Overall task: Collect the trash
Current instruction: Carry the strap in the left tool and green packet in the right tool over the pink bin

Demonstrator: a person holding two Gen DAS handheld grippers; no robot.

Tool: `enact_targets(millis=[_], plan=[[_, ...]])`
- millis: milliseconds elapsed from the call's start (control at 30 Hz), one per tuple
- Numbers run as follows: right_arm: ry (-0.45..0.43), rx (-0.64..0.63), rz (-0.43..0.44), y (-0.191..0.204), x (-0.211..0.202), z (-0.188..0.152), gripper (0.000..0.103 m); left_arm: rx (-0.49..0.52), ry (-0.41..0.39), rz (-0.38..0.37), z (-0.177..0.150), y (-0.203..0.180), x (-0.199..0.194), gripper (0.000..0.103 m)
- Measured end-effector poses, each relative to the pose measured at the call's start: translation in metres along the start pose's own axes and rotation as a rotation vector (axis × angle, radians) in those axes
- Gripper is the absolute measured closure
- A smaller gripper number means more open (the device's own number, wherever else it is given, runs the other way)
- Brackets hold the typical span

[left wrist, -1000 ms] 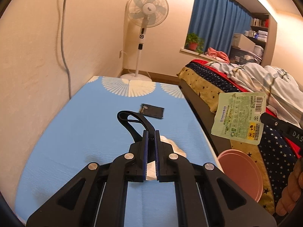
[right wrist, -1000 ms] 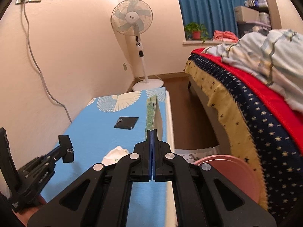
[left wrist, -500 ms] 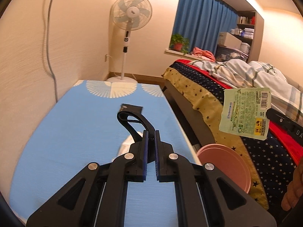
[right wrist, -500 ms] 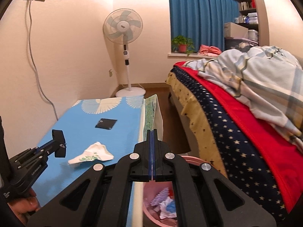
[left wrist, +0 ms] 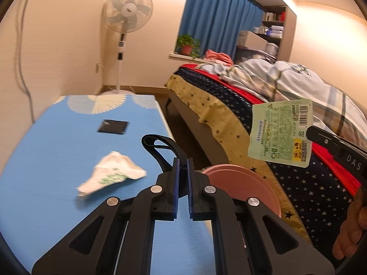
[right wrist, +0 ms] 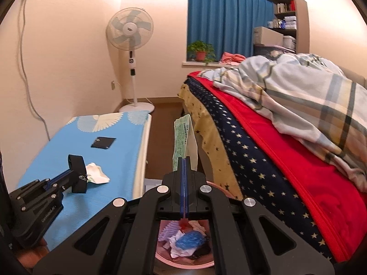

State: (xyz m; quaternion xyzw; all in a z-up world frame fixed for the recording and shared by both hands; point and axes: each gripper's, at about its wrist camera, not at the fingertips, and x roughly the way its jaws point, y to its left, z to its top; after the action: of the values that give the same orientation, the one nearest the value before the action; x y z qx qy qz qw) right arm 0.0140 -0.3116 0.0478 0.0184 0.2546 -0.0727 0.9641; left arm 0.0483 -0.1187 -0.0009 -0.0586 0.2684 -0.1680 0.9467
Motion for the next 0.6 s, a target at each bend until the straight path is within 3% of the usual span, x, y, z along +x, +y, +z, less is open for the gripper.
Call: enact_targets(millis=[267, 600], plan=[[0.063, 0.046, -0.065, -0.018, 0.016, -0.019, 0.103, 0.040, 0.054, -0.102, -0.020, -0.034, 0.035, 0.097], [0.141, 0.085, -0.149, -0.039, 0.045, -0.039, 0.103, 0.054, 0.162, -0.156, -0.038, -0.056, 0.078, 0.097]])
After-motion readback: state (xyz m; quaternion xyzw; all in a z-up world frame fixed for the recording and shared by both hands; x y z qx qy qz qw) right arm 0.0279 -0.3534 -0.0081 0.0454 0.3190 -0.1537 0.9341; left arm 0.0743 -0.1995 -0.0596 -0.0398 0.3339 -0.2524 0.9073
